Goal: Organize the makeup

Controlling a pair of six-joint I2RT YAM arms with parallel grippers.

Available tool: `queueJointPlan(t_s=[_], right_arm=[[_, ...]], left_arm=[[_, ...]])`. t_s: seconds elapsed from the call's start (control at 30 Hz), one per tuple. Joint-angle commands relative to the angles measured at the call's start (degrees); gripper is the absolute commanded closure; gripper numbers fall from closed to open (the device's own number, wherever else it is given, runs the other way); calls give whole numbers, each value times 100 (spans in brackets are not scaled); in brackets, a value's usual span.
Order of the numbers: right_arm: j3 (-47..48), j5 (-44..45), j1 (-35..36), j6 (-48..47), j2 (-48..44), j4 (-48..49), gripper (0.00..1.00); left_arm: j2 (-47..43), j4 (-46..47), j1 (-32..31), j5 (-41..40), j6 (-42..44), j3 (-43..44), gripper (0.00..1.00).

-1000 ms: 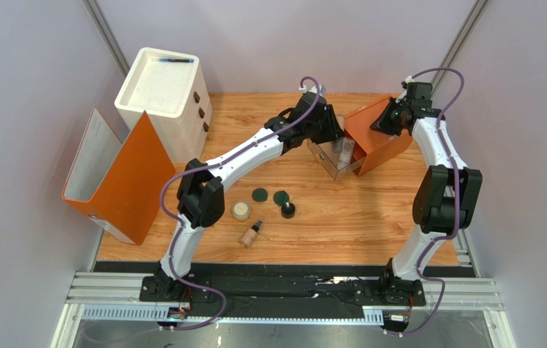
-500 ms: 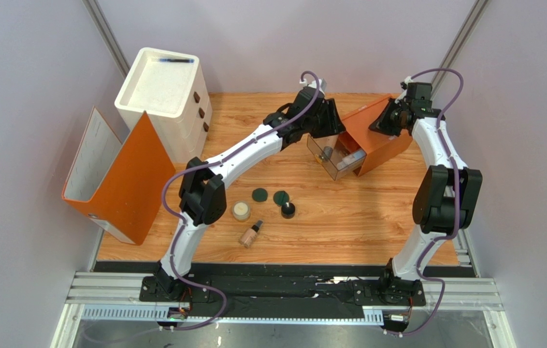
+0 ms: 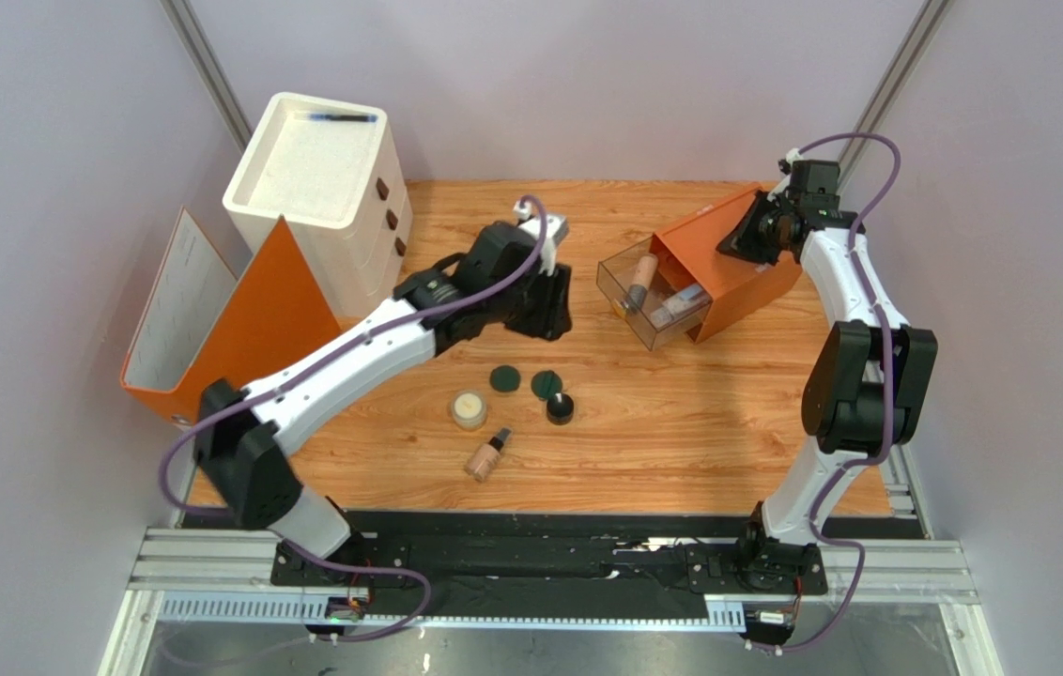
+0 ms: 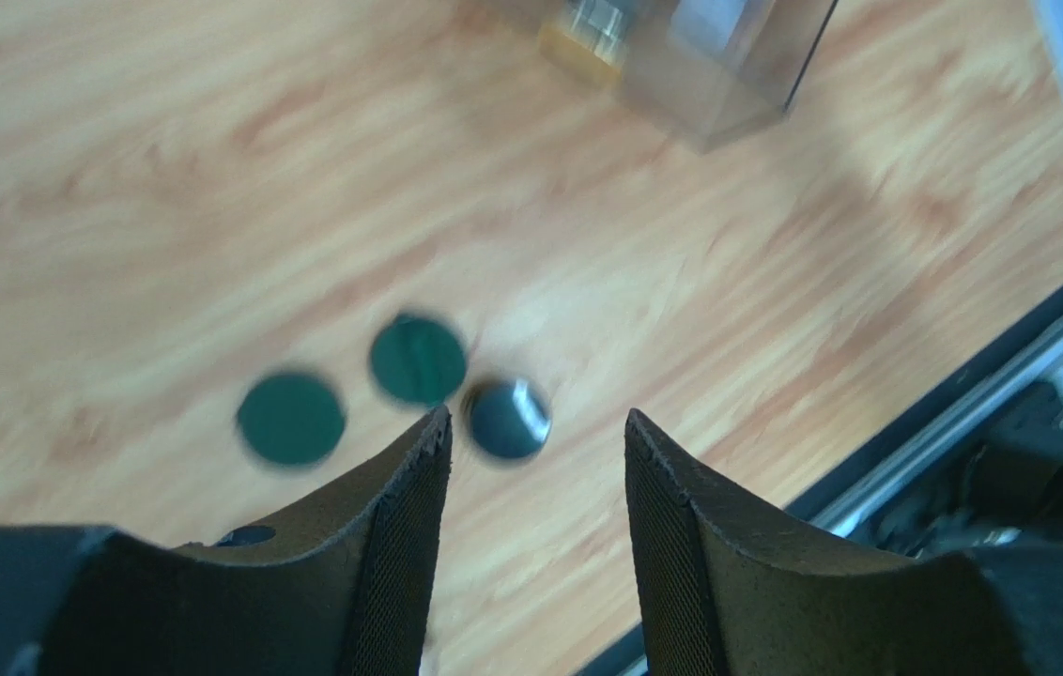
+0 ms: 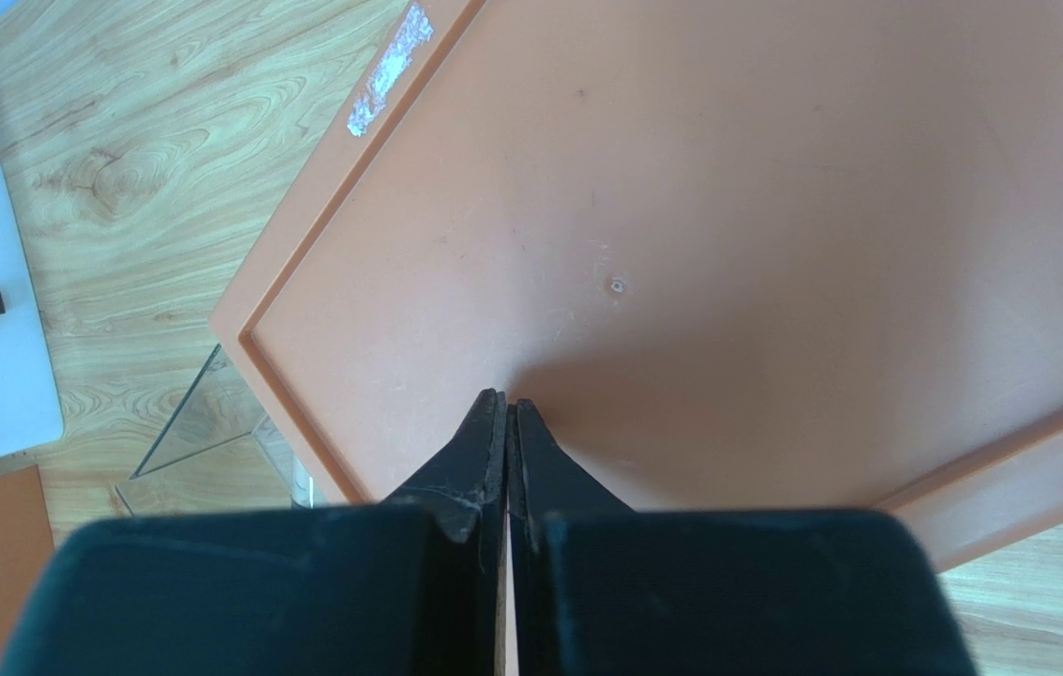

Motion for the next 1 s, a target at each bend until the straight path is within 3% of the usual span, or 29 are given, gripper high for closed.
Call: queueJointPlan(t_s=[0.0,0.1,0.3,0.53,0.83,0.93,0.97], right_arm=[[-554,464,68,-316,740,-1830,100],[-580,464,68,-307,784,-1804,100],[-563,403,68,-290,863,-1786,100],[-598,394,68,-281,863,-1777,100],[-624,403,68,-290,828,-1768,100],[-615,420,68,-298,828,-1768,100],[-607,420,68,-307,828,-1768,100]], left_arm=[[-716,-943,12,-56,342,-1183,46],[-867,-1611,12,93,114,-1851,46],[-1061,-1174,4,95,-291,-2986,46],[-543,-1006,-58,15,-169,-3057,46],[521,-769,-655,-152,-177,-2934,47],[715,-760,-892,-152,-142,-2811,57],[732,-769,-928,-152,-133,-2776,74]])
